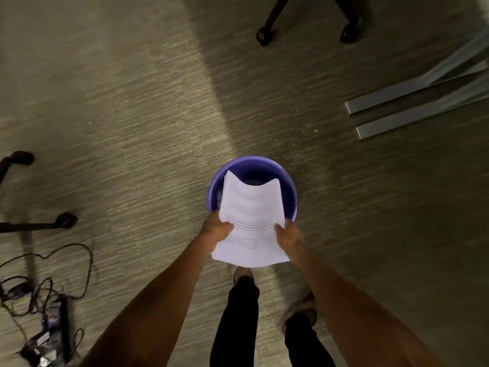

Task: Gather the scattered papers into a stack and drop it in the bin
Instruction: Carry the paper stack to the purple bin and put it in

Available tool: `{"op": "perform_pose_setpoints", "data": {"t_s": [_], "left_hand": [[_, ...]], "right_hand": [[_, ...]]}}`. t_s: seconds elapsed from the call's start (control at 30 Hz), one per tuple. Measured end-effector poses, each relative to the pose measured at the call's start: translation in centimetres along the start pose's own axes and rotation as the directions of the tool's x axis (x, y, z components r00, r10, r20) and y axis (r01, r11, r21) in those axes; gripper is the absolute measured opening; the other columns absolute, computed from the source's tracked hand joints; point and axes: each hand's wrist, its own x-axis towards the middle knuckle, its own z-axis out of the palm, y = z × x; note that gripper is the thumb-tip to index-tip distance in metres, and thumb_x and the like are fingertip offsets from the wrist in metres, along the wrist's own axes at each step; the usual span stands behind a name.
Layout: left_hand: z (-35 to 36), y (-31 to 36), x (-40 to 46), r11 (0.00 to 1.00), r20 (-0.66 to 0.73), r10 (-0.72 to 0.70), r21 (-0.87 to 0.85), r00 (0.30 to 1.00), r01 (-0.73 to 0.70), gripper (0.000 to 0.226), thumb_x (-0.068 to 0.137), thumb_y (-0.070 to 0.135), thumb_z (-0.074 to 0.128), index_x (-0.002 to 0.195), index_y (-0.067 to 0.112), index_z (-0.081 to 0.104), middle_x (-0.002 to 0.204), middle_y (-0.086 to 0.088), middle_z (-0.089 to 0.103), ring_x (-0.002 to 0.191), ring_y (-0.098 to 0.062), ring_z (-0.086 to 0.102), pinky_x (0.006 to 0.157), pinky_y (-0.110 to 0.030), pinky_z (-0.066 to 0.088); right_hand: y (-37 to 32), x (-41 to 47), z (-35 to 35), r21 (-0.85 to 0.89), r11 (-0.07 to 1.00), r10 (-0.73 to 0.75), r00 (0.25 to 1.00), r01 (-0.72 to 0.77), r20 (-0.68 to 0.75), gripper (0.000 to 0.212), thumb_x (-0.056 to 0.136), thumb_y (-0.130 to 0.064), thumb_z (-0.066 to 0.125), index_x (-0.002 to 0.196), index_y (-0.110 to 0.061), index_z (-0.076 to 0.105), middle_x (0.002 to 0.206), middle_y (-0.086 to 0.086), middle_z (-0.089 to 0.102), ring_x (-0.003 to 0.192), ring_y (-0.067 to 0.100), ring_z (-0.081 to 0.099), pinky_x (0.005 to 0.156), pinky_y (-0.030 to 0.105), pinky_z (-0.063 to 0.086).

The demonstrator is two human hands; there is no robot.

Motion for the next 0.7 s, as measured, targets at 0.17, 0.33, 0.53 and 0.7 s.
{"op": "perform_pose_setpoints", "data": {"t_s": [0.17, 0.33, 0.53, 0.7], "left_hand": [[1.5, 0.2, 4.8, 0.985, -0.022, 0.059, 0.165, 0.998, -0.055, 0.048, 0.088, 0.01, 0.064, 0.135, 0.017, 0.061, 0.134, -0.008, 0.066, 0.121, -0.03, 0.063, 0.102, -0.039, 0.052], [2.8, 0.1, 9.3, 0.953, -0.028, 0.026, 0.302, 0.999, -0.017, 0.047, 0.09, 0.018, 0.064, 0.137, 0.013, 0.056, 0.136, -0.012, 0.063, 0.122, -0.034, 0.062, 0.1, -0.037, 0.053], [3.3, -1.9, 11.5, 0.919, -0.053, 0.061, 0.394, 0.997, -0.035, 0.046, 0.092, 0.023, 0.069, 0.134, 0.008, 0.058, 0.136, -0.017, 0.064, 0.127, -0.038, 0.059, 0.104, -0.041, 0.049], [3.3, -1.6, 10.2, 0.872, -0.005, 0.114, 0.479, 0.993, -0.098, 0.054, 0.093, 0.022, 0.065, 0.143, 0.009, 0.052, 0.143, -0.015, 0.06, 0.134, -0.036, 0.053, 0.109, -0.038, 0.044]], "right_hand": [[-0.4, 5.2, 1.7, -0.256, 0.965, -0.08, 0.995, 0.064, -0.052, 0.045, 0.103, -0.032, 0.05, 0.138, -0.004, 0.05, 0.138, 0.024, 0.058, 0.126, 0.041, 0.057, 0.104, 0.043, 0.047], [-0.3, 9.2, 3.0, -0.343, 0.938, -0.075, 0.995, 0.048, -0.065, 0.048, 0.099, -0.028, 0.055, 0.138, -0.002, 0.047, 0.138, 0.025, 0.057, 0.126, 0.042, 0.056, 0.102, 0.04, 0.047], [0.8, 11.3, 5.3, -0.442, 0.895, -0.073, 0.997, 0.059, -0.014, 0.076, 0.099, -0.033, 0.055, 0.155, 0.004, 0.02, 0.149, 0.028, 0.044, 0.136, 0.042, 0.046, 0.108, 0.04, 0.04], [0.3, 10.0, 5.4, -0.552, 0.828, -0.111, 0.994, 0.102, 0.017, 0.083, 0.098, -0.034, 0.054, 0.157, 0.005, 0.012, 0.151, 0.029, 0.036, 0.136, 0.04, 0.045, 0.111, 0.038, 0.036]]}}
